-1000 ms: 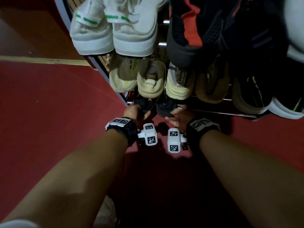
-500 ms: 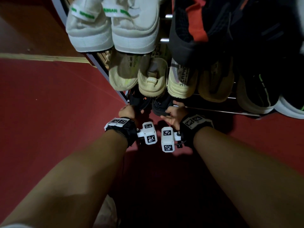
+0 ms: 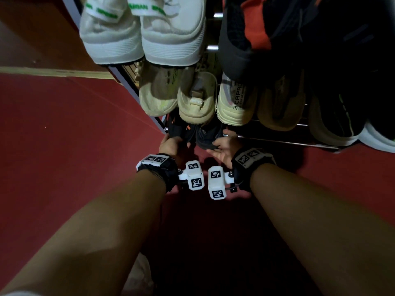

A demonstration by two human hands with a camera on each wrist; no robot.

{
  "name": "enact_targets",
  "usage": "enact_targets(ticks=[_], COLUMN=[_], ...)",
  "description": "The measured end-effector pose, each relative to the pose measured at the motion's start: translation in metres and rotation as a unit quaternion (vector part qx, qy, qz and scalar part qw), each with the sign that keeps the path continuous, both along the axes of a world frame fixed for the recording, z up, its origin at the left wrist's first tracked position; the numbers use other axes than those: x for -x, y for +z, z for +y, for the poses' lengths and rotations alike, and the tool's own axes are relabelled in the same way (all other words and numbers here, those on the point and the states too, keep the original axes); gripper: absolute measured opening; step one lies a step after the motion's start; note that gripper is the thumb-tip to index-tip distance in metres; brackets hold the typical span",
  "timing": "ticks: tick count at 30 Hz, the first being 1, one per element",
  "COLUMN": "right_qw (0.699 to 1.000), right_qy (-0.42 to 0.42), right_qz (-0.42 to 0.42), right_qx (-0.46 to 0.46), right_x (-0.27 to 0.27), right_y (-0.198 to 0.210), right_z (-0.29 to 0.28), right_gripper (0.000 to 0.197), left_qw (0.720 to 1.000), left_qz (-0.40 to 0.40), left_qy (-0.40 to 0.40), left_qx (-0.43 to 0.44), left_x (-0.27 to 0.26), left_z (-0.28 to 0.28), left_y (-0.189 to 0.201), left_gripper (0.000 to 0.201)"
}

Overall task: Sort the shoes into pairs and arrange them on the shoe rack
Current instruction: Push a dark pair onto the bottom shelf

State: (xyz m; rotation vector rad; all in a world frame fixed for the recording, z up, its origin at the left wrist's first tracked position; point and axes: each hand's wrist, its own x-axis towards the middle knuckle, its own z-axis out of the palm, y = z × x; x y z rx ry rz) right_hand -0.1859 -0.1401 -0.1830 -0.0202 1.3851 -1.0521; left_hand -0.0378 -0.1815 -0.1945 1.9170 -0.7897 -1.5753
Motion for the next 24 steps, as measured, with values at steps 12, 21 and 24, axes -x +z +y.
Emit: enact_targets(ticks=[12,21,24], right_qw=[0.991,0.975,0.976], right_qy=[0.121,0.189,0.169], right_qz=[0.036,0.095,0.122], right_qx=[-0.046,-0.065,-0.068], right_x=[0.013,0.047,0.078], right_y=[0.019,0.063,0.086], right_z=[0.006,0.06,0.094], right_gripper=[0.07,0.01,0.013], left_qw=[0.994,0.957,0.948], left_qz=[-0.036,-0.206,-0.189], left_qy=[-0.096,-0.199,-0.255], left_qx=[-0.05,-0.041,0.001], left_x=[0.007,0.045,0.067], left_z=[0.01,0.055,0.077], left_y=[0.015,0.026,0.055], left_gripper=[0.041,0.042,0.034])
